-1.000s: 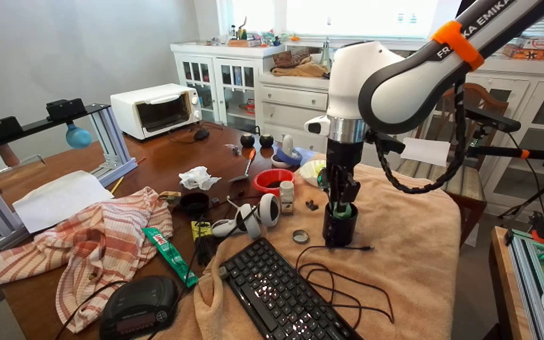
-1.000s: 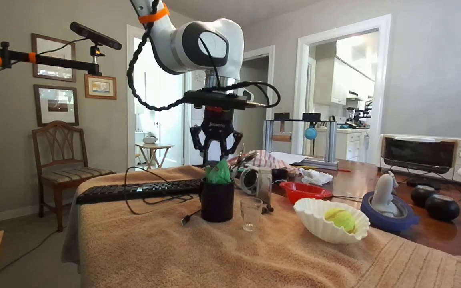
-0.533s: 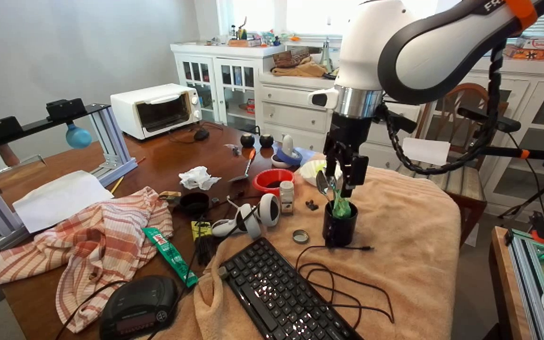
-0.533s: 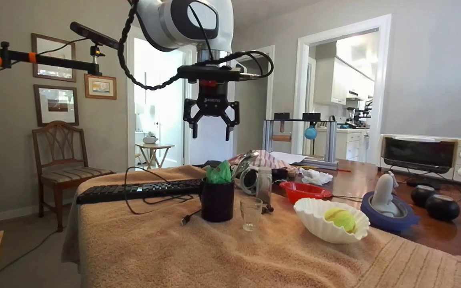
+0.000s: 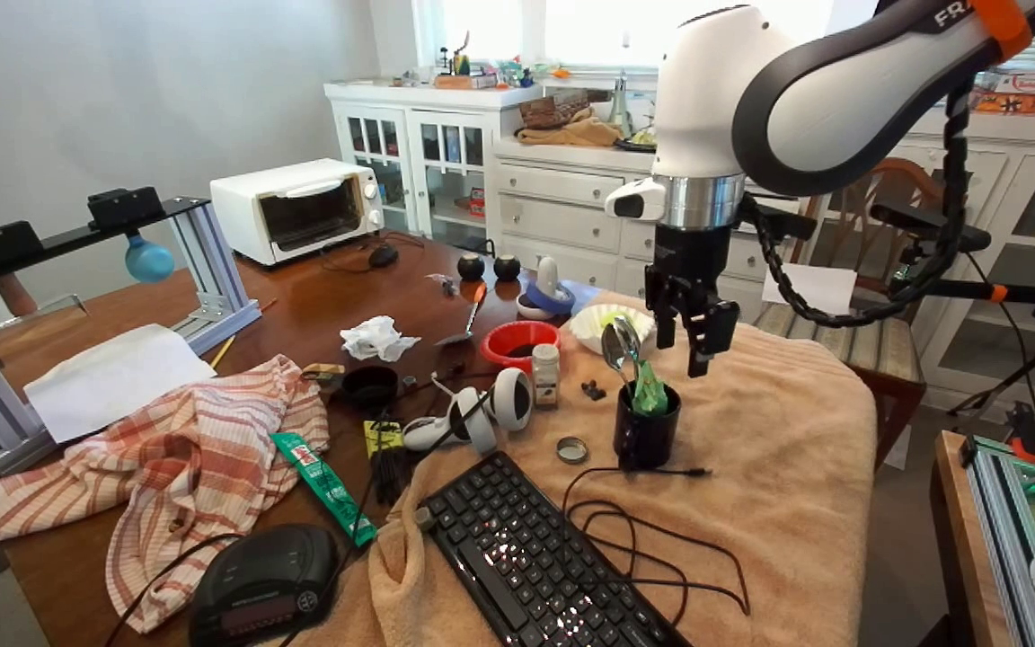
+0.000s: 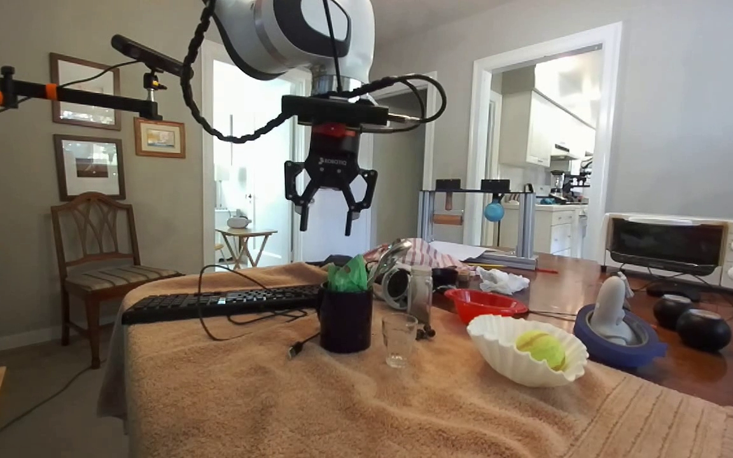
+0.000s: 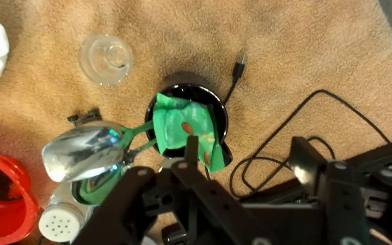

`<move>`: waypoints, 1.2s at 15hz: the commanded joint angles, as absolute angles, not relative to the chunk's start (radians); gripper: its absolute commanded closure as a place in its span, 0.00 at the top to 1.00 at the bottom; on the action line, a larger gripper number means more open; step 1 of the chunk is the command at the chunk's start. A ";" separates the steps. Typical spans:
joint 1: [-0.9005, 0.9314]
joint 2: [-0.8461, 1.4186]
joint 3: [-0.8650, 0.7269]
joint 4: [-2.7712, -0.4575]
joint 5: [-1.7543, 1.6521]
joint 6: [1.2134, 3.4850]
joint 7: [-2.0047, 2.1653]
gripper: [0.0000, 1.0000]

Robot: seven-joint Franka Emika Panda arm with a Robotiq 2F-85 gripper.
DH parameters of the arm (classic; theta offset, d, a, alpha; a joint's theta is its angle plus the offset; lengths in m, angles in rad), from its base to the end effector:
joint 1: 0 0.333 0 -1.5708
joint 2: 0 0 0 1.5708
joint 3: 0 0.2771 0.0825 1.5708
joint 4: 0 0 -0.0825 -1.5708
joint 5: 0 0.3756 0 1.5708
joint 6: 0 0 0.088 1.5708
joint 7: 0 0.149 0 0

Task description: Put the objects on the white plate into the black cup

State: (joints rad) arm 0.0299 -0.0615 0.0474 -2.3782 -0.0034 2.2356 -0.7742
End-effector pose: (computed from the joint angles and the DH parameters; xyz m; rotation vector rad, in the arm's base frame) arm 0.4714 0.0361 0.2647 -2.8371 -1.2900 0.1219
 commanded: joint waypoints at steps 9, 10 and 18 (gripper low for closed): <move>0.018 0.026 0.005 -2.352 -0.071 2.259 -0.782 0.78; 0.017 0.033 0.005 -2.349 -0.084 2.262 -0.794 0.78; 0.015 0.120 0.017 -2.287 -0.125 2.327 -0.835 0.72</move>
